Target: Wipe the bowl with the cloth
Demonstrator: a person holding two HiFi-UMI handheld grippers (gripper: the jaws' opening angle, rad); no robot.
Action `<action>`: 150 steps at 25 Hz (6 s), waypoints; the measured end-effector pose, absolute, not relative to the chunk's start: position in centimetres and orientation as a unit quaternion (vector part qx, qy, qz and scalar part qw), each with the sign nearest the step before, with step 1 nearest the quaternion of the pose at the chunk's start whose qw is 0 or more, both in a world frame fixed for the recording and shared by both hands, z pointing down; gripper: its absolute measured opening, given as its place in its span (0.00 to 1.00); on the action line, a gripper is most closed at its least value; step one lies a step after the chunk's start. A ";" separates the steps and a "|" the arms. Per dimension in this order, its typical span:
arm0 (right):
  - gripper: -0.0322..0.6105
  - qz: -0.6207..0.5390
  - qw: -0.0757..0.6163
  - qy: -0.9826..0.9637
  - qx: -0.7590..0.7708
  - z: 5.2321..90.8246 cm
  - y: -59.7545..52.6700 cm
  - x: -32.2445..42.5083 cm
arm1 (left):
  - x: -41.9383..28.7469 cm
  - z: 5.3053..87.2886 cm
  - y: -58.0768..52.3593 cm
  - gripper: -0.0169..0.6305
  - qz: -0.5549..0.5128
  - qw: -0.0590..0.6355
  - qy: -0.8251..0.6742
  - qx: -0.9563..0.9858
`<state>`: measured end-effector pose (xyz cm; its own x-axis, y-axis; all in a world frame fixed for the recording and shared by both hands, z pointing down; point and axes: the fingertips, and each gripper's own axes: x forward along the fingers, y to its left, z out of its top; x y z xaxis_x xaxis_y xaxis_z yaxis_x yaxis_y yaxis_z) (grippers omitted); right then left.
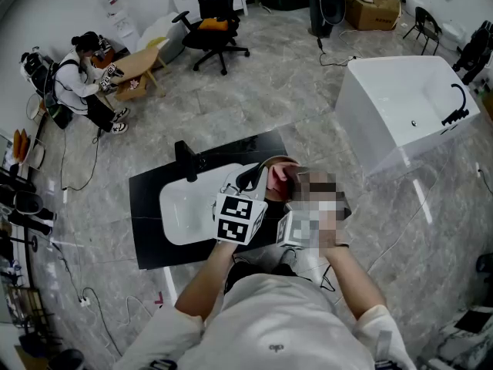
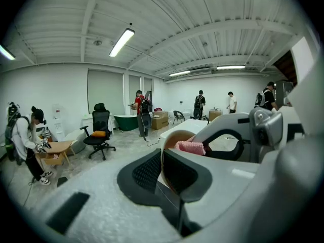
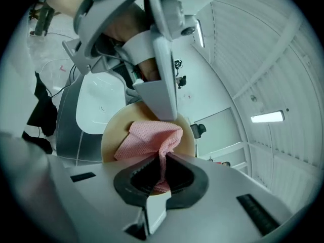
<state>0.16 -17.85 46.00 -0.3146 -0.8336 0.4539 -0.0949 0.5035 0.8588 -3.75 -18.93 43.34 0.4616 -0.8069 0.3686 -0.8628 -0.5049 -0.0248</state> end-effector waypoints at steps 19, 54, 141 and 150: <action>0.08 -0.379 0.306 -0.747 0.453 34.5 -19.0 3.4 | -4.4 42.9 -19.4 0.07 0.172 0.077 -0.503 0.844; 0.08 0.099 0.116 -0.865 0.479 46.8 -20.1 14.0 | -5.7 55.2 -22.5 0.07 0.176 0.278 -0.512 0.793; 0.08 0.173 0.133 -0.844 0.490 50.3 -14.0 7.9 | -18.2 49.0 -14.2 0.05 0.096 0.191 -0.552 0.806; 0.08 0.120 0.101 -0.855 0.494 42.9 -12.7 1.4 | -22.5 42.5 -12.1 0.05 0.074 0.133 -0.524 0.838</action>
